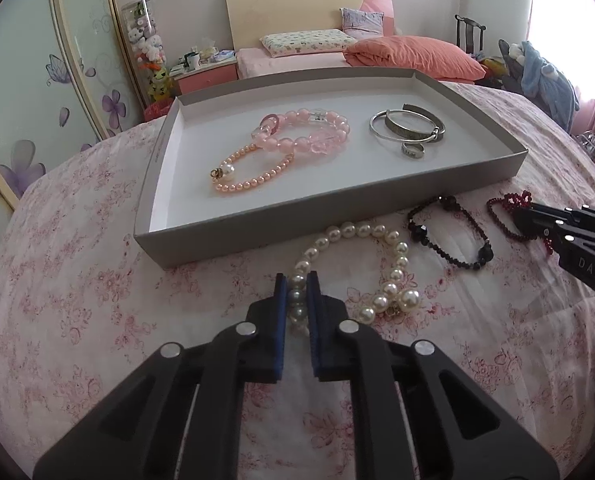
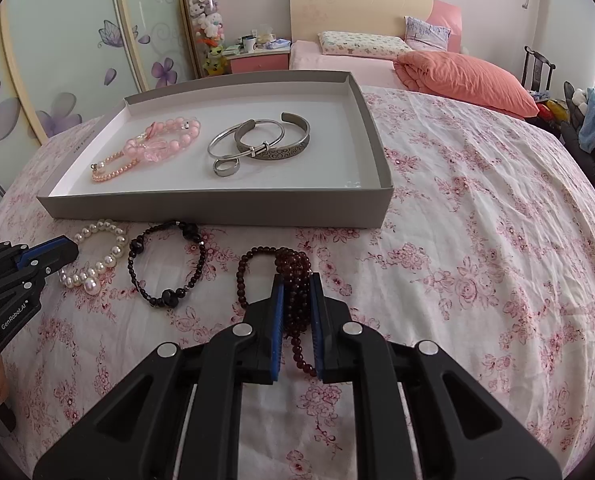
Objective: Organize jewelry
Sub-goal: 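Grasp the dark red beaded bracelet with the right tool while the left tool grasps the large white pearl bracelet, then carry both bracelets into the tray and open both tools to release them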
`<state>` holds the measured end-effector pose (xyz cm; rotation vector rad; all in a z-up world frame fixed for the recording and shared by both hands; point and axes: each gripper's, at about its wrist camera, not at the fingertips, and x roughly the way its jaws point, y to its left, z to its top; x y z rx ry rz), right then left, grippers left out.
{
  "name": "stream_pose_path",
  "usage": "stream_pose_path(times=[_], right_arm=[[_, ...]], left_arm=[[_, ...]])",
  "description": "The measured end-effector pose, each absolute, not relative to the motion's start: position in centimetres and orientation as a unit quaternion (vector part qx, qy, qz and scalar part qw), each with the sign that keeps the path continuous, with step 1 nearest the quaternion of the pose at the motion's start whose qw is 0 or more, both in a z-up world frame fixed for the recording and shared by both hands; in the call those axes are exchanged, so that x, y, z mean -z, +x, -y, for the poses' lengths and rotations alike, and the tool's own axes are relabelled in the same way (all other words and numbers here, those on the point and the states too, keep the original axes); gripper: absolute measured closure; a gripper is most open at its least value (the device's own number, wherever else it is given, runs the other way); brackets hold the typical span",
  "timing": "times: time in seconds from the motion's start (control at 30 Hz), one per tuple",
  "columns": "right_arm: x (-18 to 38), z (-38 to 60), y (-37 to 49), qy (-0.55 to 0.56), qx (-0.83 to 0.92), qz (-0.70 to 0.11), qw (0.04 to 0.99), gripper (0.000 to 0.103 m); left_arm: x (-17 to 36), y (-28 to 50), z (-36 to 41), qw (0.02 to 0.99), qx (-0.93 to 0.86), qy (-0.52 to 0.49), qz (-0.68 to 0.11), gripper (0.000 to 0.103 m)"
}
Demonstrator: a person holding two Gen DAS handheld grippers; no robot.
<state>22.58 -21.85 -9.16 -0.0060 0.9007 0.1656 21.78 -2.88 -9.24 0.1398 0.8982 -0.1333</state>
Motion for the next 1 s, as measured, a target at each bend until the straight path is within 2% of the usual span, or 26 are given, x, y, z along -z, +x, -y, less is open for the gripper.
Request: stream_pose_path(times=[0.4,1.0], right_arm=[[8.7,21.7,22.1,0.015,-0.093,-0.429,0.899,0.092],[5.2,21.1,20.4,0.046,-0.126,-0.373,0.918,0.093]], left_arm=[[8.2,20.4,-0.9,0.903,0.042,0.012,-0.427,0.093],[3.1,17.2,-2.7,0.931,0.075,-0.071,-0.351,0.093]])
